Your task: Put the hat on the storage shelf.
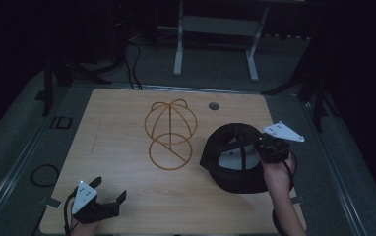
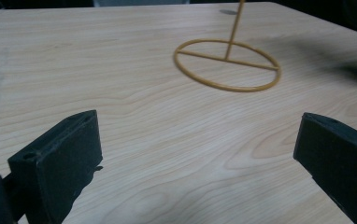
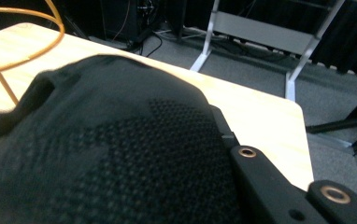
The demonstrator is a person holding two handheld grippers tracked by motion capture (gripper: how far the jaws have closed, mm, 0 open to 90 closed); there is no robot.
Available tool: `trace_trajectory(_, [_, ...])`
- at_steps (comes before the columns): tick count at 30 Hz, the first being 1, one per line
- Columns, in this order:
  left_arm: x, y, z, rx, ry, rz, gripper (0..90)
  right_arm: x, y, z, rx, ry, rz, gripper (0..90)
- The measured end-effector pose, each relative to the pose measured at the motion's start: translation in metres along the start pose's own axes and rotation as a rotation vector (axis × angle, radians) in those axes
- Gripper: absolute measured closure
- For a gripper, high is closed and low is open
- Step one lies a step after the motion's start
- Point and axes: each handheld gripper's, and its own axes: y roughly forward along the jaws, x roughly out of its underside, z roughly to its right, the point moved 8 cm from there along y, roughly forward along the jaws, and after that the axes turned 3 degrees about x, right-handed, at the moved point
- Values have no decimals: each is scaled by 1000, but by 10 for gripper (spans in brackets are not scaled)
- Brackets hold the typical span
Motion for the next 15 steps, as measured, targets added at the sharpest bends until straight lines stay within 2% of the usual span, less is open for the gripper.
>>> trace_trajectory(5, [-5, 4, 23, 45, 17, 3, 23, -4, -8, -6, 0, -26, 20, 891])
trace_trajectory(8, [-8, 8, 43, 120, 23, -5, 39, -4, -13, -13, -15, -36, 31, 890])
trace_trajectory(9, [-9, 9, 49, 142, 27, -12, 39, -3, -15, -18, -35, -39, 35, 890])
trace_trajectory(10, [-11, 11, 56, 159, 34, -21, 39, -3, -15, -18, -35, -39, 35, 890])
trace_trajectory(11, [-11, 11, 56, 159, 34, -21, 39, -3, -15, -18, -35, -39, 35, 890])
trace_trajectory(12, [-15, 16, 69, 199, 32, -34, 39, -2, -16, -26, -52, -47, 41, 890])
trace_trajectory(14, [-18, 20, 80, 242, 23, -44, 41, -2, -17, -30, -61, -50, 44, 890])
trace_trajectory(15, [-23, 25, 91, 280, 22, -56, 47, -2, -18, -33, -67, -51, 46, 890])
